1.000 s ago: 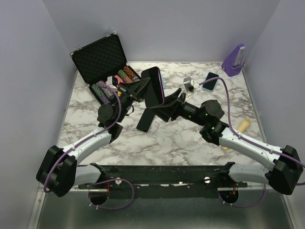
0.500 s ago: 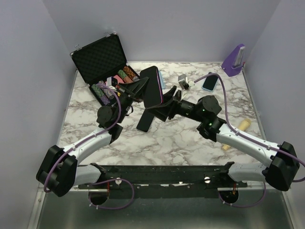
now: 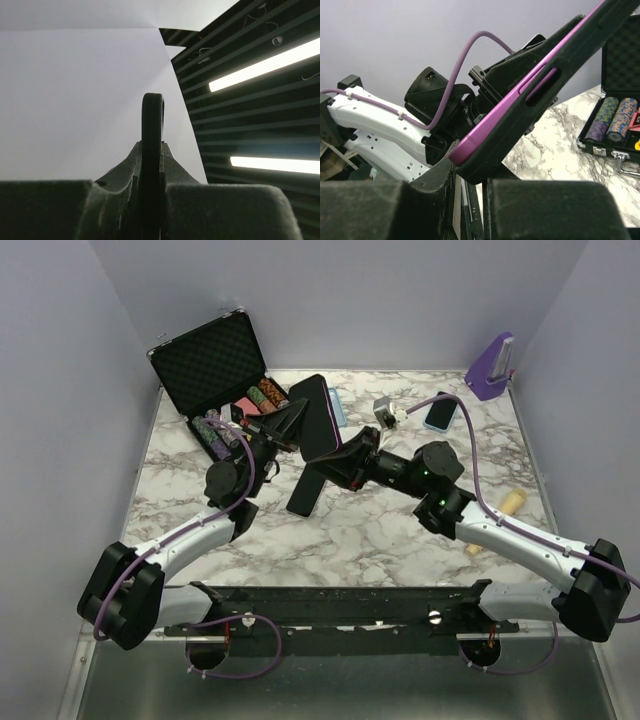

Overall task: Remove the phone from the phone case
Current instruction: Remove the phone case from the phone.

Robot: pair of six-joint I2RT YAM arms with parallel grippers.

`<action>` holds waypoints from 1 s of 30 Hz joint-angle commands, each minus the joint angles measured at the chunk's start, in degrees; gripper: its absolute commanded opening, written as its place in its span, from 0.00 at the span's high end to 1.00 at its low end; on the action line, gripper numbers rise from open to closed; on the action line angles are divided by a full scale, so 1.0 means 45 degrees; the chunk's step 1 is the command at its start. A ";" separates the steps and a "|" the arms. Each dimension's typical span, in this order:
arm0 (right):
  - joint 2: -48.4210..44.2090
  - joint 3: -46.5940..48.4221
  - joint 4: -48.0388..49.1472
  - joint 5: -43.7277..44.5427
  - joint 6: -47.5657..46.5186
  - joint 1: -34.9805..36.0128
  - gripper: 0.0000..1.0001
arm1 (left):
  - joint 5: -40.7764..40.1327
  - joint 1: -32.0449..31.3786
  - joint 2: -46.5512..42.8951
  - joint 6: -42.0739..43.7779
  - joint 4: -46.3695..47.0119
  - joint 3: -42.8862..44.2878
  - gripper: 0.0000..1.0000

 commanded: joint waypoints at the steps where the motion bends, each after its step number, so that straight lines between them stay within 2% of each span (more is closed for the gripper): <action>1: 0.0304 0.0376 -0.0747 0.2859 -0.0460 -0.0249 0.87 | 0.0530 -0.0607 0.0103 -0.0748 0.1764 0.0180 1.00; 4: 0.0246 -0.0267 -0.0553 0.3268 -0.1143 -0.0249 0.99 | 0.0569 -0.0607 0.0222 -0.1081 0.2117 0.0434 1.00; 10: 0.0401 -0.0759 -0.1212 0.4204 -0.3193 -0.0288 0.99 | 0.0921 -0.0588 -0.0383 -0.1394 0.1298 0.0747 1.00; 16: 0.0422 -0.1186 -0.1489 0.5163 -0.3100 -0.1321 0.99 | 0.1214 -0.0607 -0.0598 -0.1862 0.1375 0.1001 1.00; 21: -0.0006 -0.1265 -0.1937 0.3762 -0.2377 -0.1675 0.99 | 0.1388 -0.0510 -0.1028 -0.1394 0.0576 0.0767 1.00; 23: -0.0475 -0.1207 -0.2559 0.2806 -0.2122 -0.1675 0.99 | 0.1585 -0.0470 -0.0756 -0.1201 0.0943 0.0806 1.00; 24: -0.0767 -0.1149 -0.2911 0.2144 -0.1890 -0.1675 0.98 | 0.1740 -0.0412 -0.0678 -0.0909 0.1100 0.0826 1.00; 26: -0.1333 -0.0857 -0.4080 0.1301 -0.1364 -0.1694 0.79 | 0.2130 -0.0198 -0.0696 -0.0420 0.0596 0.0865 1.00; 28: -0.1861 -0.0330 -0.5603 0.0773 -0.0718 -0.1694 0.70 | 0.2248 0.0075 -0.0871 0.0360 0.0206 0.0729 1.00; 30: -0.2408 -0.0075 -0.6388 0.0478 0.0179 -0.1694 0.56 | 0.2462 0.0349 -0.1028 0.1024 -0.0243 0.0670 1.00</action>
